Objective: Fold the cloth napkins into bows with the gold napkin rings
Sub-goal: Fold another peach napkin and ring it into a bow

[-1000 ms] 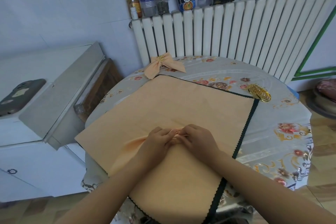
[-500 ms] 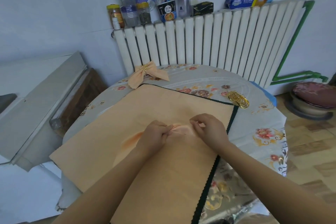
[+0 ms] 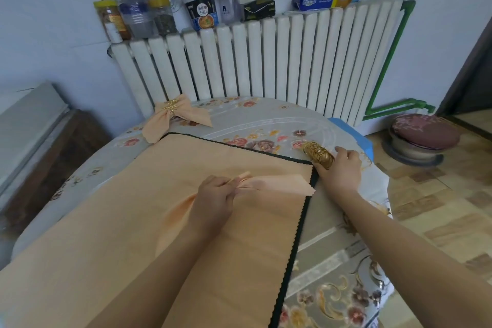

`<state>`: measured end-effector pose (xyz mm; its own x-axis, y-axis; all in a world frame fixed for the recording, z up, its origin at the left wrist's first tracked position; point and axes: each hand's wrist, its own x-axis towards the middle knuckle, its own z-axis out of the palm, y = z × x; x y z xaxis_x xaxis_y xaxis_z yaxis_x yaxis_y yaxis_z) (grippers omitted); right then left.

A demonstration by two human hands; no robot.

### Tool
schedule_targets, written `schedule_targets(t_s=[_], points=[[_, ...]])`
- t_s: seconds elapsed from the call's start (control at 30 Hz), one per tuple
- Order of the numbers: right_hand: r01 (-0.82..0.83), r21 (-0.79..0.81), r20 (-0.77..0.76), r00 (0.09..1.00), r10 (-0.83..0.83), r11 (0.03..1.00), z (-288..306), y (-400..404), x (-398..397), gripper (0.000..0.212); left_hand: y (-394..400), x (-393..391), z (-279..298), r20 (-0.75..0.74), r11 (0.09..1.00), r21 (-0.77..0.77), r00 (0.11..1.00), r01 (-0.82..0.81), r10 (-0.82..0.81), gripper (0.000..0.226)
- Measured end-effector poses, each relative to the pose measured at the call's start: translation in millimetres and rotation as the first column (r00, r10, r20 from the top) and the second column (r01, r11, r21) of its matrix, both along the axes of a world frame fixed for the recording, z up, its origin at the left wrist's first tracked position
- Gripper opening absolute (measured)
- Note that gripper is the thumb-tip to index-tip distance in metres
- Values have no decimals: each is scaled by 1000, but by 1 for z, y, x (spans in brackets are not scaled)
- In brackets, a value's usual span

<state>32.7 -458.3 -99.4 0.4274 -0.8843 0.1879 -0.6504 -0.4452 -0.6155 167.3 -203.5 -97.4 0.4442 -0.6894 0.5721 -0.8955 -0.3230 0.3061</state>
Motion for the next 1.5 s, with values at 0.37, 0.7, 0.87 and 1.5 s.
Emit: schedule_targets(t_s=[0.37, 0.7, 0.87, 1.5], points=[[-24, 73, 125, 992, 15, 997, -1, 1, -8, 48, 8, 0, -5, -8, 1000, 6, 1000, -25, 25, 37], [-372, 285, 446, 867, 222, 883, 29, 74, -63, 36, 56, -18, 17, -24, 996, 15, 995, -92, 93, 38], [-523, 309, 528, 789, 314, 794, 40, 105, -74, 33, 77, -27, 30, -21, 994, -12, 993, -113, 113, 39], [-798, 119, 254, 599, 759, 590, 83, 152, -78, 44, 133, -47, 54, 101, 997, 5, 992, 82, -82, 31]])
